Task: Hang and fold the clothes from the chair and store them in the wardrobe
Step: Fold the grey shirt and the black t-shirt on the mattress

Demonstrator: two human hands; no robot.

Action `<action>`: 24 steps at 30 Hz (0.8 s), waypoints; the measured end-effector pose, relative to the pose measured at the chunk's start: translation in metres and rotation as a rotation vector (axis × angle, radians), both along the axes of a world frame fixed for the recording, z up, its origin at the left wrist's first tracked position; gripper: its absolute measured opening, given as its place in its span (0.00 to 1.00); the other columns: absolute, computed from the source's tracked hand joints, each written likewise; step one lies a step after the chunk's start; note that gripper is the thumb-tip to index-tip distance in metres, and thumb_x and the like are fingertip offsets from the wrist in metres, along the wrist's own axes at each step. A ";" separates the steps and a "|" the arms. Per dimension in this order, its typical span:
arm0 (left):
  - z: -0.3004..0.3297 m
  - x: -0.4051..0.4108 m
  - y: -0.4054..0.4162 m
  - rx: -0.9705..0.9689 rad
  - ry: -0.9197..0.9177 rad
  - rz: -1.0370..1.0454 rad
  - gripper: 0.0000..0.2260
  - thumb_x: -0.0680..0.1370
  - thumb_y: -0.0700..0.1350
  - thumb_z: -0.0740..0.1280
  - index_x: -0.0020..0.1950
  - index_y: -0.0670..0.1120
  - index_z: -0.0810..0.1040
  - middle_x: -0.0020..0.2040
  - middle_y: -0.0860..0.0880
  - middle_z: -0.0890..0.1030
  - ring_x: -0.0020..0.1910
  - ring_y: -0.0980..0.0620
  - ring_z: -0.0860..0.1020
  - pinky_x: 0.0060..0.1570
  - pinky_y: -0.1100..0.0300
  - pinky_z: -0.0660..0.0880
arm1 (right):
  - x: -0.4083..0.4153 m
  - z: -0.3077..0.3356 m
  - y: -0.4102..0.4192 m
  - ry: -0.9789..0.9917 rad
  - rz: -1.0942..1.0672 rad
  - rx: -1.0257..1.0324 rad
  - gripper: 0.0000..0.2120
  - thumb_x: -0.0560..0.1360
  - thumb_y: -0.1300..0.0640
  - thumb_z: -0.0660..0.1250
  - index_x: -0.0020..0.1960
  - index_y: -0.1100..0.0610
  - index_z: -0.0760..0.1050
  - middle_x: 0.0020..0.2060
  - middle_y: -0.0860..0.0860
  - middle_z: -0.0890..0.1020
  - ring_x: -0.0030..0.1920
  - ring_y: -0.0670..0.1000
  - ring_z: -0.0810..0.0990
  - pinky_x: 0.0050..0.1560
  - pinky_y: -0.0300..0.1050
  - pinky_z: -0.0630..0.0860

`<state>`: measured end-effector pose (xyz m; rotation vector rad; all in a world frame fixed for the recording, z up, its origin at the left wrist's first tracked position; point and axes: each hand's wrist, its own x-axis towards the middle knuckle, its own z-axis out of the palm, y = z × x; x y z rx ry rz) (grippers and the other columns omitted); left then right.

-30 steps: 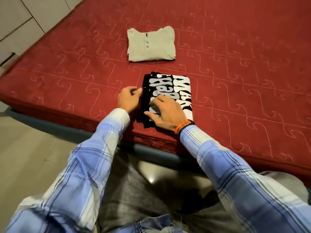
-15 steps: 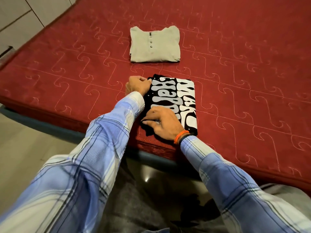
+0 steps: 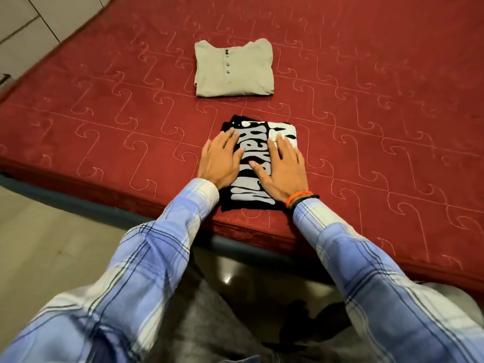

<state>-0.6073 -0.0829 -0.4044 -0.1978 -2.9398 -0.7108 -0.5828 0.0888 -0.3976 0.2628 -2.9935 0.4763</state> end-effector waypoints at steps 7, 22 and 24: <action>-0.001 0.012 -0.004 -0.154 -0.110 -0.044 0.32 0.82 0.63 0.46 0.81 0.47 0.49 0.81 0.49 0.47 0.79 0.49 0.46 0.77 0.46 0.42 | 0.001 -0.010 0.009 -0.044 0.039 0.053 0.42 0.76 0.29 0.44 0.80 0.56 0.49 0.79 0.54 0.48 0.79 0.51 0.44 0.78 0.53 0.43; -0.001 0.074 -0.023 -0.169 -0.130 -0.036 0.32 0.82 0.62 0.46 0.80 0.45 0.45 0.81 0.46 0.45 0.79 0.48 0.46 0.77 0.50 0.43 | 0.046 -0.008 0.026 -0.049 0.105 0.045 0.38 0.80 0.35 0.47 0.79 0.60 0.46 0.79 0.57 0.46 0.79 0.54 0.44 0.78 0.54 0.47; 0.002 0.079 -0.023 -0.092 -0.083 -0.018 0.30 0.83 0.57 0.54 0.80 0.43 0.53 0.80 0.43 0.50 0.79 0.44 0.51 0.77 0.49 0.48 | 0.047 -0.001 0.025 -0.049 0.106 0.061 0.37 0.81 0.37 0.50 0.79 0.62 0.49 0.79 0.59 0.50 0.79 0.56 0.47 0.78 0.55 0.47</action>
